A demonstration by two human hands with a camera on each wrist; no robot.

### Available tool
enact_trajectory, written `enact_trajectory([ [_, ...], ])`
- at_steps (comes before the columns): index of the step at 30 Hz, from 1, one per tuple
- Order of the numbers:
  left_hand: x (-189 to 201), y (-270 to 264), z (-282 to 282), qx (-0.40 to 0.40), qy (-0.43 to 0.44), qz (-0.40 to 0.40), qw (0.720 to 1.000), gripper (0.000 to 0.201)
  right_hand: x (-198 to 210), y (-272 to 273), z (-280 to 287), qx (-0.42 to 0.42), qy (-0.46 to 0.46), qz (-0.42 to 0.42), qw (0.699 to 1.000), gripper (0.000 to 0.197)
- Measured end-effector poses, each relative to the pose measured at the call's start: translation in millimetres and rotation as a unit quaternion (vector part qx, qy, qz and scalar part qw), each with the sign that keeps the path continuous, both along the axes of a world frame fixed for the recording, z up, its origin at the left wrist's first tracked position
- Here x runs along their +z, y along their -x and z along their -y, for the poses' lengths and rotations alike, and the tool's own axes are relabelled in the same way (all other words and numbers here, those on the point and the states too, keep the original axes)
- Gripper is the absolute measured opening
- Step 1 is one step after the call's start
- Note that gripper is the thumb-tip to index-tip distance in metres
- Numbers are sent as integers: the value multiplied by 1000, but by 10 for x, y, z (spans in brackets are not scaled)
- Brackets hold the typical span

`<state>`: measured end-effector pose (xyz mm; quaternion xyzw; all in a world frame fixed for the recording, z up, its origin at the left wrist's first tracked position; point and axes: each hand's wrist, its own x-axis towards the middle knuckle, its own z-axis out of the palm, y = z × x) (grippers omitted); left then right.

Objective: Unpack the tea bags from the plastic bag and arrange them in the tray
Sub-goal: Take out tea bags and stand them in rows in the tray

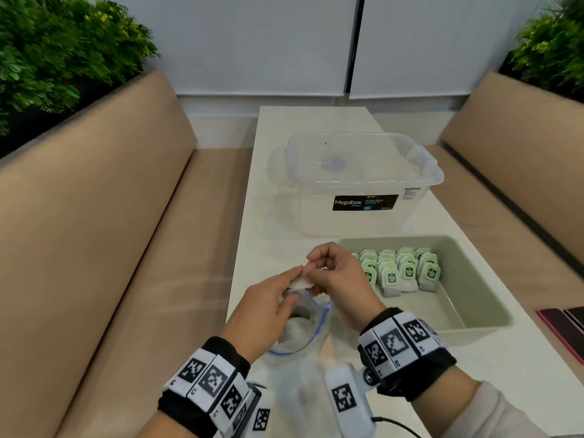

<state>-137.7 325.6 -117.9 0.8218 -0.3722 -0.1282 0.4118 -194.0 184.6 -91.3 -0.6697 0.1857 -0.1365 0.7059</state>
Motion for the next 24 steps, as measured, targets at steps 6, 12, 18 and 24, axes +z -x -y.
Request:
enact_trajectory([
  [6,156,62,174,24,72,-109,991,27,128,57,250,38,96,5,995,20],
  [12,188,96,209,40,113,-188,975,10,210,36,455,60,210,-59,974,18],
  [18,11,179,757,107,85,-217,967,13,229,130,1292,95,246,-100,959,18],
  [24,-51,105,660,148,108,-228,956,9,213,7,1475,141,375,-191,896,13],
])
